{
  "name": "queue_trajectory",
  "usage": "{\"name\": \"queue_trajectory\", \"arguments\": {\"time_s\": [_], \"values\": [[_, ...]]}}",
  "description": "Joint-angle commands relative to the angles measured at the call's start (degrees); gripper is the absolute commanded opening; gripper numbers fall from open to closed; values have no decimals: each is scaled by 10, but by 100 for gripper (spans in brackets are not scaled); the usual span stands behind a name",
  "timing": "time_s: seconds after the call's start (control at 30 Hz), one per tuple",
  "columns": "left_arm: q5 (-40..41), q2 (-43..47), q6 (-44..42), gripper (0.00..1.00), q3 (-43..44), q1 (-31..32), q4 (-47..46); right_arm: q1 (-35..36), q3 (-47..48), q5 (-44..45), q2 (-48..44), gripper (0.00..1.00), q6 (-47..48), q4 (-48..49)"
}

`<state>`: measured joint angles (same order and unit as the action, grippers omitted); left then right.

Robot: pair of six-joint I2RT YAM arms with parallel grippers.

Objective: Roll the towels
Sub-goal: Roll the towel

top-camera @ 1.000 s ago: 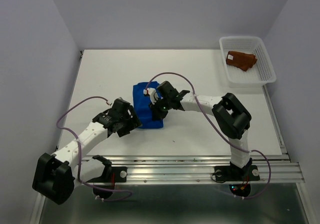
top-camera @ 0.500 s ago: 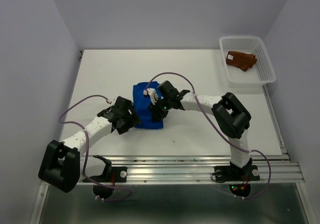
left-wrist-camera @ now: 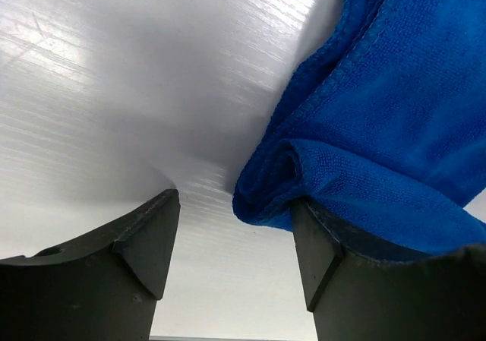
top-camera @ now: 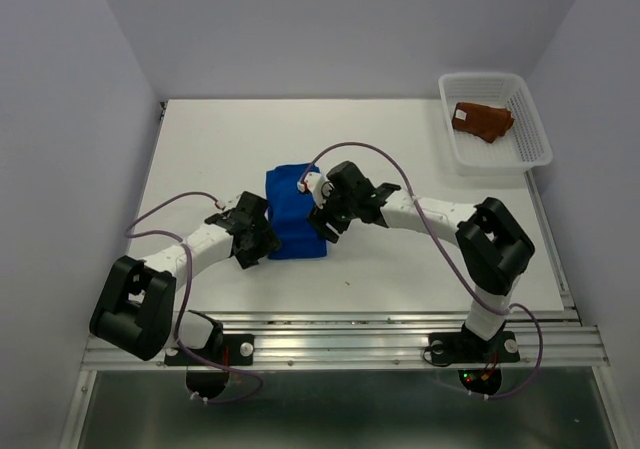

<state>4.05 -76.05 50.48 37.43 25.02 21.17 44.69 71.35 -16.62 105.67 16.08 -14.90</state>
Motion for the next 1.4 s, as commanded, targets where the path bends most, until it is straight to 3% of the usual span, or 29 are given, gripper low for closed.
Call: {"name": "queue_trajectory", "arguments": {"time_s": [0.0, 0.17, 0.37, 0.6, 0.83, 0.93, 1.2, 1.23, 1.3, 1.37], "values": [[36, -5, 5, 70, 14, -3, 40, 0, -33, 117, -61, 72, 38, 24], [19, -12, -7, 70, 19, -3, 34, 8, -40, 155, -92, 77, 51, 36], [-2, -16, -10, 70, 19, -4, 25, 113, -107, 173, -149, 81, 103, 130], [-8, -22, -4, 69, 15, -3, 25, 181, -85, 171, -65, 76, 152, 140], [-12, -18, -8, 69, 11, -15, 34, 181, -76, 172, -21, 73, 166, 139], [-19, -17, -17, 69, 16, -18, 38, 181, -81, 211, 0, 72, 168, 143], [-25, 0, -30, 71, 9, -23, 34, 181, -89, 254, 33, 54, 179, 186], [-32, 12, -32, 75, 7, -24, 29, 181, -88, 256, 38, 39, 180, 192], [-37, 23, -37, 76, 1, -26, 26, 181, -83, 267, 45, 18, 172, 198], [-38, 41, -39, 77, -2, -30, 30, 181, -79, 270, 43, 10, 156, 203]]}}
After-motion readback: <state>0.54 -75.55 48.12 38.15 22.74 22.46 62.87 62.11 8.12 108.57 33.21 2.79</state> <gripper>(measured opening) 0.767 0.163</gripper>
